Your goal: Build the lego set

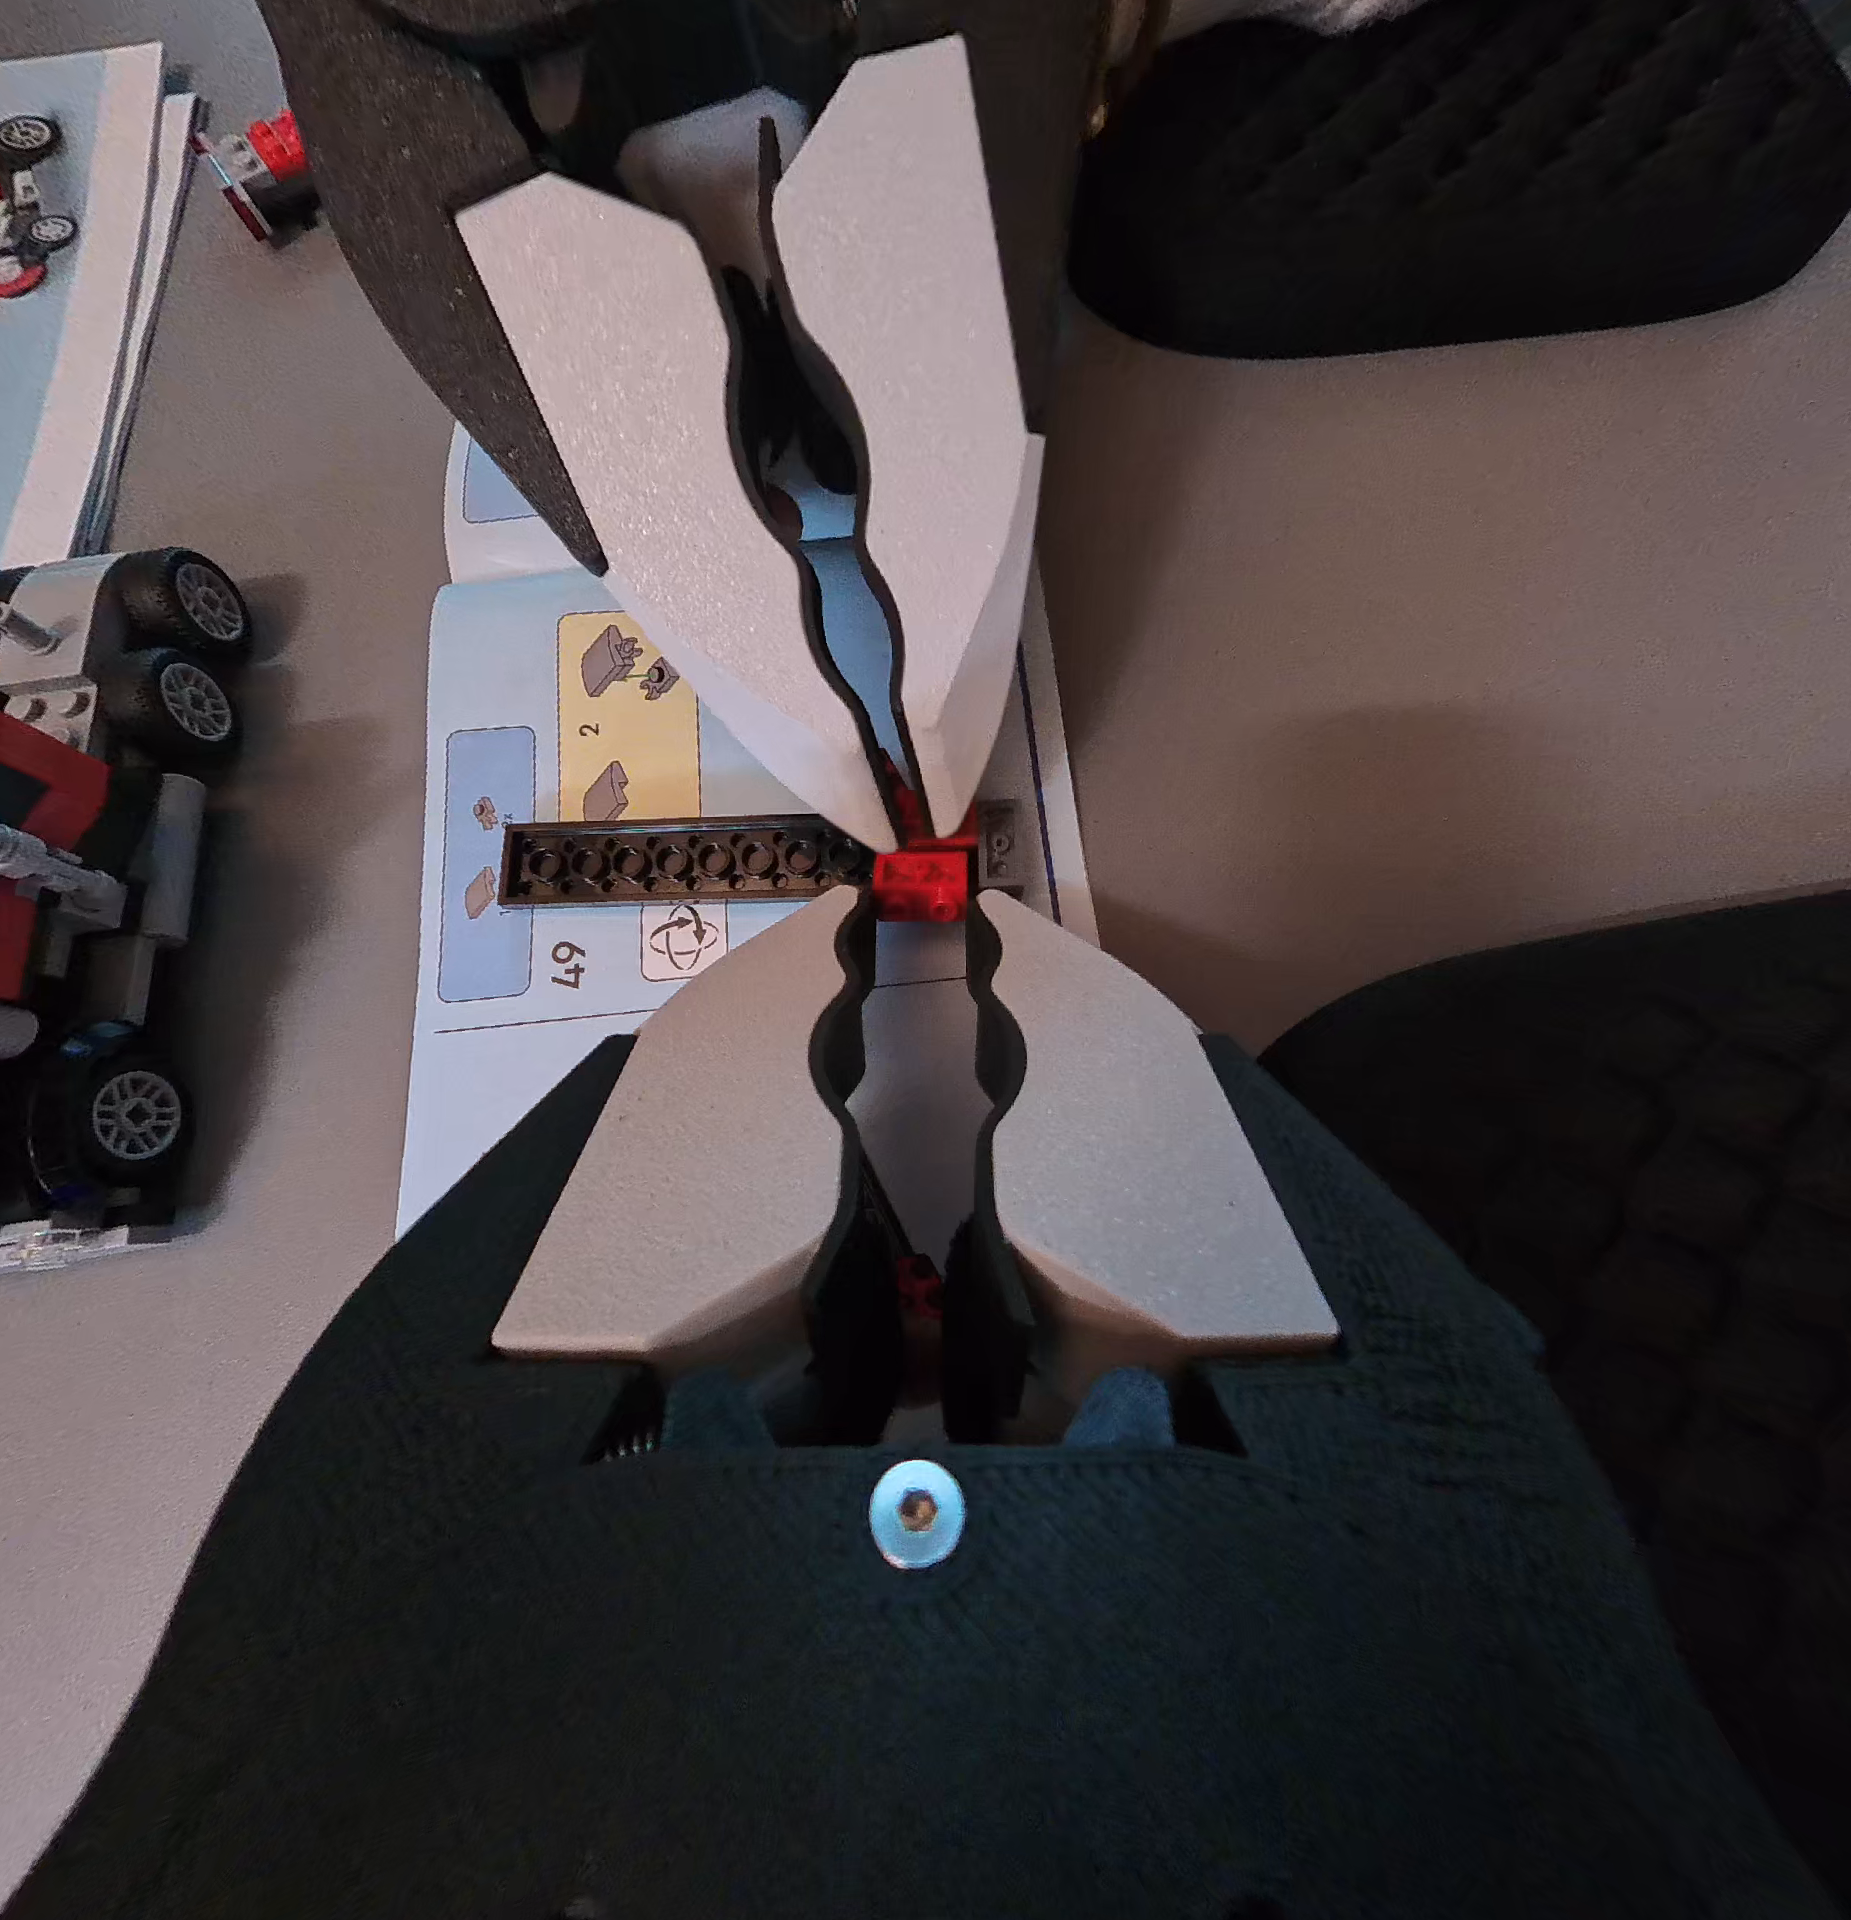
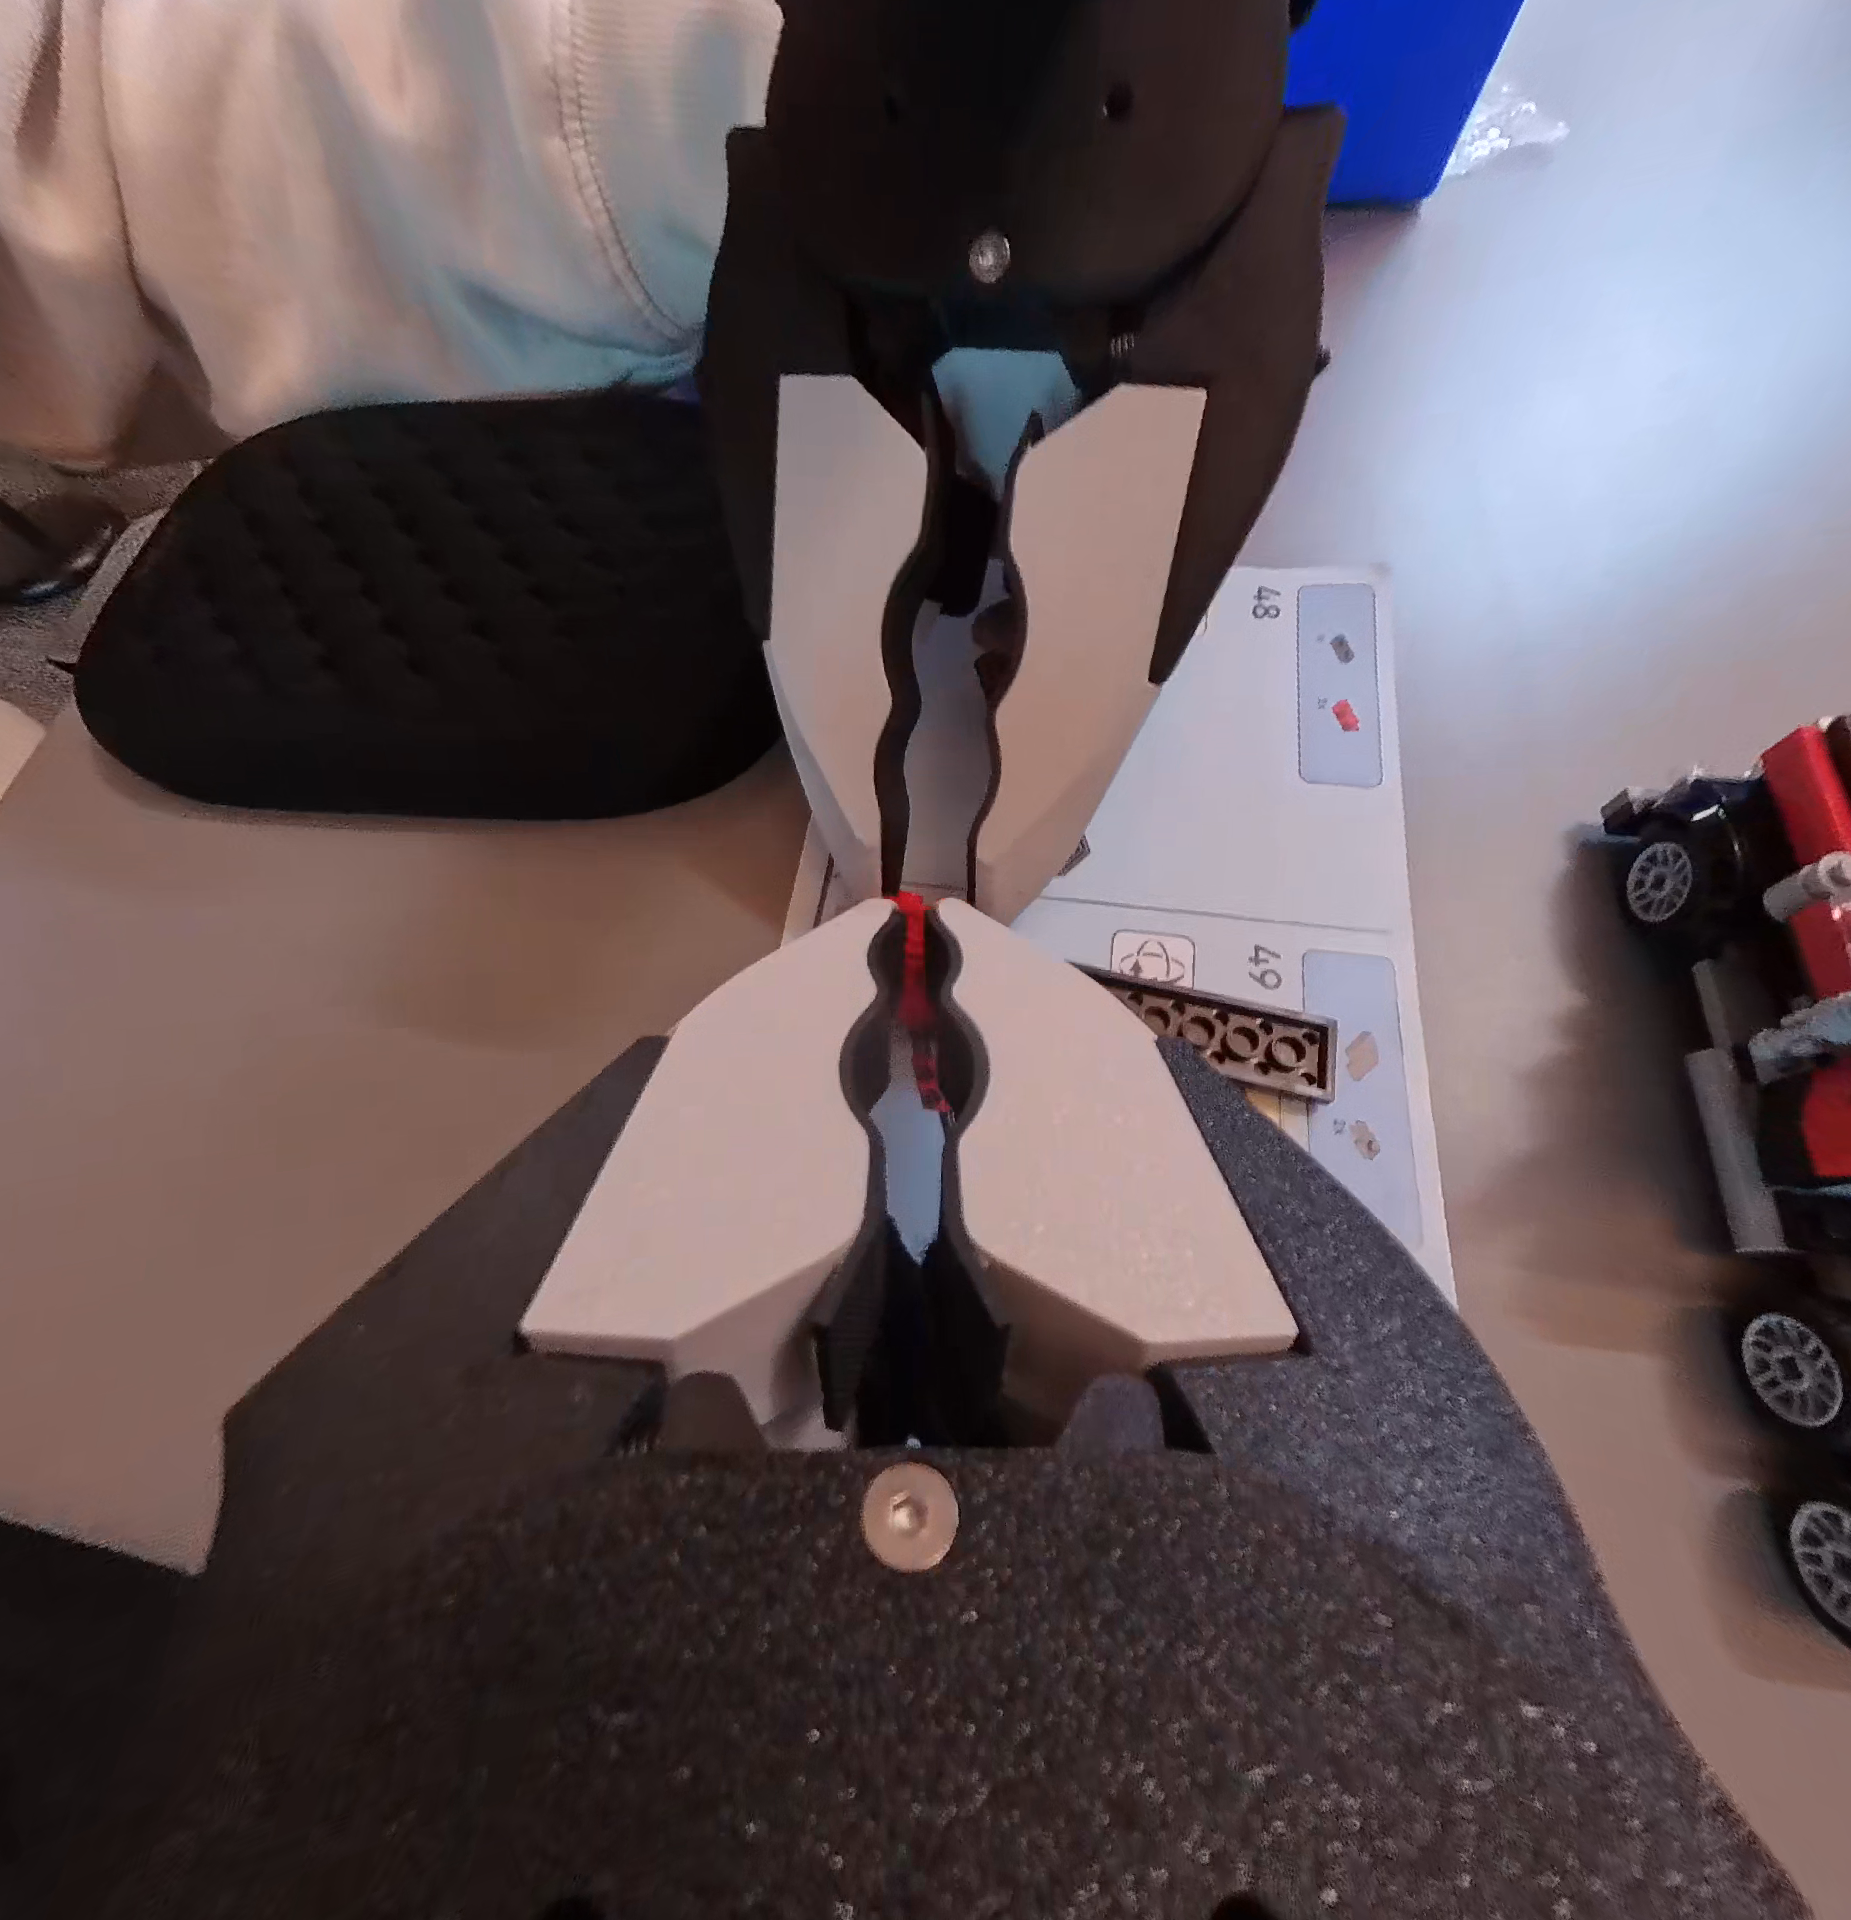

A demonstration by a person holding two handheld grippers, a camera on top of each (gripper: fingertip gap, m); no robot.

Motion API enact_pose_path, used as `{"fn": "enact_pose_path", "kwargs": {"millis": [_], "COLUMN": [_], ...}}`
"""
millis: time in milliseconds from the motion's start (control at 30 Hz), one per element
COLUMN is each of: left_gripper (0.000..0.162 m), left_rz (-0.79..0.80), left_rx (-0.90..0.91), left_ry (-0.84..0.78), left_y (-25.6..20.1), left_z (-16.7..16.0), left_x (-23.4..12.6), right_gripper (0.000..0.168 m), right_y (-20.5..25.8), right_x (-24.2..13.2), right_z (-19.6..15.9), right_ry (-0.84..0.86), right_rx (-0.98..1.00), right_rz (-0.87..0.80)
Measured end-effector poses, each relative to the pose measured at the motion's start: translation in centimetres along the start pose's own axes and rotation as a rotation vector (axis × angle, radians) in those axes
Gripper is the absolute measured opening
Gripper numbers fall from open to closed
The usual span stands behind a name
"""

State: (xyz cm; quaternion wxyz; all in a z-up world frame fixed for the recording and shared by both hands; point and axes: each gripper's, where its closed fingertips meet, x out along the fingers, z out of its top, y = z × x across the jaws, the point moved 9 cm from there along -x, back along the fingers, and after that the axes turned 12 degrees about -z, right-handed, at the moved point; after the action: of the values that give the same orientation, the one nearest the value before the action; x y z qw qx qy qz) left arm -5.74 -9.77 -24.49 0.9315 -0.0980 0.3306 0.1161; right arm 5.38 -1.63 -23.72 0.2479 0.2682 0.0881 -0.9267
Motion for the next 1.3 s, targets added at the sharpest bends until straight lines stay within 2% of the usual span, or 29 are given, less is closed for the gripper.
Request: {"fn": "enact_pose_path", "kwargs": {"millis": [300, 433, 533, 633, 900, 1000, 1300], "left_gripper": [0.017, 0.020, 0.012, 0.004, 0.002, 0.002, 0.002], "left_rz": [-0.012, -0.032, -0.021, -0.003, 0.005, 0.004, 0.005], "left_rx": [0.001, -0.023, -0.057, -0.094, -0.095, -0.092, -0.082], "left_ry": [0.010, -0.044, -0.089, -0.060, -0.016, -0.015, -0.028], "left_y": [-0.1, -0.2, -0.1, 0.1, 0.2, 0.2, 0.1], "left_z": [0.0, -0.1, -0.1, -0.2, -0.2, -0.2, 0.1], "left_x": [0.0, -0.6, -1.2, -0.9, -0.4, -0.3, -0.2], "right_gripper": [0.002, 0.003, 0.002, 0.004, 0.005, 0.005, 0.005], "right_y": [0.4, 0.4, 0.4, 0.4, -0.7, -0.6, -0.5], "right_x": [0.6, 0.5, 0.5, 0.3, -0.9, -0.6, -0.4], "right_z": [0.0, -0.1, -0.1, 0.0, -0.7, -1.0, -0.8], "right_ry": [0.044, 0.040, 0.038, 0.023, 0.006, 0.053, 0.054], "right_rx": [-0.073, -0.073, -0.067, -0.064, 0.018, 0.009, 0.001], "right_rz": [-0.022, -0.020, -0.016, -0.014, -0.039, -0.027, -0.036]}}
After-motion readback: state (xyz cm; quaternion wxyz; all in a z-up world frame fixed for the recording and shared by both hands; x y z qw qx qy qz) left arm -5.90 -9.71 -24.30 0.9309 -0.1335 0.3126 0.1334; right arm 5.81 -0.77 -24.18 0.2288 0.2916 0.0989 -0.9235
